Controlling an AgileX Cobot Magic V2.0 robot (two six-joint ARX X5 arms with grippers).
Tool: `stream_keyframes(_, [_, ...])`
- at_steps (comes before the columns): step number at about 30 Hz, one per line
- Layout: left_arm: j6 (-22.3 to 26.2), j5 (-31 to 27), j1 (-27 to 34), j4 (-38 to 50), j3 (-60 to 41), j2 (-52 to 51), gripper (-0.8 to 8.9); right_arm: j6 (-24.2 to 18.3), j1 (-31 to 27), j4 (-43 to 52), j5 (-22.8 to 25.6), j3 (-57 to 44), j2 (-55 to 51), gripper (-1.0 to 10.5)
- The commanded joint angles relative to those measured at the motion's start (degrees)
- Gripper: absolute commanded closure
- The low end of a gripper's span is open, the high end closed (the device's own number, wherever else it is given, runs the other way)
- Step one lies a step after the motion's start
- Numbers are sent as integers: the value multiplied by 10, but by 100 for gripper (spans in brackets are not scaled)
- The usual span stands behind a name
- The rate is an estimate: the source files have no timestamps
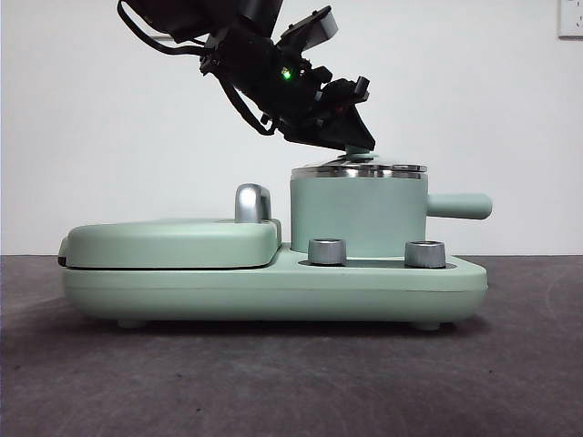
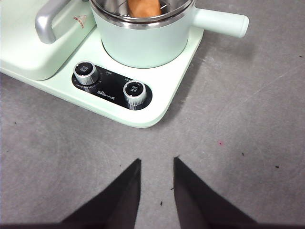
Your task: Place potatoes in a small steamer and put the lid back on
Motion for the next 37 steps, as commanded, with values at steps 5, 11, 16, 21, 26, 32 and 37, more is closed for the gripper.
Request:
stream_keyframes(5, [2, 0, -7, -10, 32, 14, 802, 6, 3, 6, 3, 4, 3, 845])
stream_keyframes(11, [7, 0, -7, -39, 51, 14, 802, 6, 3, 6, 3, 4, 3, 845])
stream_keyframes(16, [11, 0, -7, -59, 51, 14, 802, 6, 3, 6, 2, 4, 3, 845])
stream_keyframes(21, [22, 0, -7, -61, 51, 14, 802, 6, 3, 6, 2, 4, 3, 845])
stream_keyframes(26, [21, 0, -6, -68, 51, 14, 802, 6, 3, 5, 2, 4, 3, 845])
stream_keyframes(32, [21, 0, -6, -81, 51, 14, 802, 6, 3, 5, 2, 4, 3, 845])
stream_keyframes(37, [22, -1, -6, -93, 51, 12, 802, 7, 3, 6, 2, 4, 3, 845])
